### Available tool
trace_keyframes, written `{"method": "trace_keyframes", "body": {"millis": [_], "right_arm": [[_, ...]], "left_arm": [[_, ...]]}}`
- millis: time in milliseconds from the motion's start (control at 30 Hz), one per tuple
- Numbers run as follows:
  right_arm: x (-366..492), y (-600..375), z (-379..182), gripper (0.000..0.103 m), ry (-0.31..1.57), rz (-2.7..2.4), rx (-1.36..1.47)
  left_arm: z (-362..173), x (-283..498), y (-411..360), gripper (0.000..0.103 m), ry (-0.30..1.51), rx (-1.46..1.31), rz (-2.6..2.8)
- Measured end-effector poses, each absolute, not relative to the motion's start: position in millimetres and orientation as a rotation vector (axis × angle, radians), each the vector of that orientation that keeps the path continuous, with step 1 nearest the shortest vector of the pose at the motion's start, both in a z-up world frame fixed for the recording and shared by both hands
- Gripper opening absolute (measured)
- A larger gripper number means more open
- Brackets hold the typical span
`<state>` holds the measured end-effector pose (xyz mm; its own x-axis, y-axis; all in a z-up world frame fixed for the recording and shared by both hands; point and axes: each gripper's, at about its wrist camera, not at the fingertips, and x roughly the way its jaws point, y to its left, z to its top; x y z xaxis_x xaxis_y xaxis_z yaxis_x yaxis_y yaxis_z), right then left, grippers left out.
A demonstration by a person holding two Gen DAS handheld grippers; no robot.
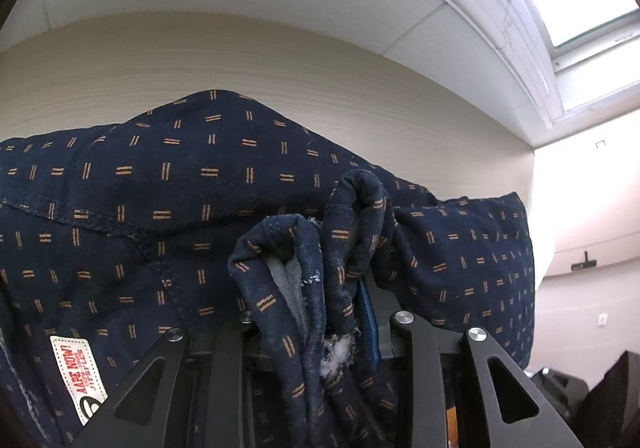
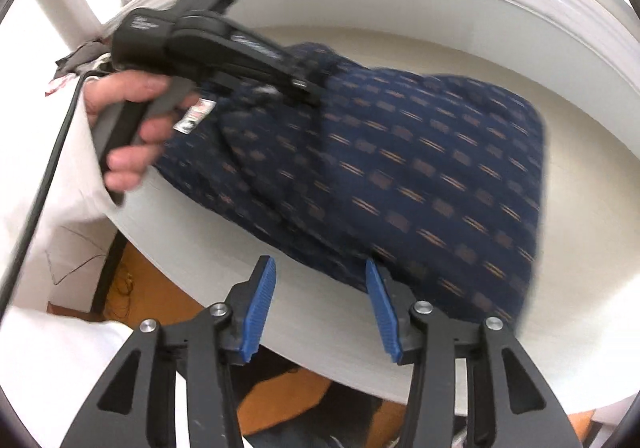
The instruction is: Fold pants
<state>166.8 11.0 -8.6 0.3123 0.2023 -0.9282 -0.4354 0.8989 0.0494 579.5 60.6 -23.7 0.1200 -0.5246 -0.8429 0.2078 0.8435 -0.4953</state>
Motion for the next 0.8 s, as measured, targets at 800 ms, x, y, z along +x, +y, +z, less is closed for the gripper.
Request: {"method": "trace_keyframes", "body": {"millis": [800], "right_arm": [[170, -61, 55, 0.044, 1.171, 0.467, 0.136]], "left_arm": [[-12, 560, 39, 0.034, 1.293, -0.143, -0.512]]}}
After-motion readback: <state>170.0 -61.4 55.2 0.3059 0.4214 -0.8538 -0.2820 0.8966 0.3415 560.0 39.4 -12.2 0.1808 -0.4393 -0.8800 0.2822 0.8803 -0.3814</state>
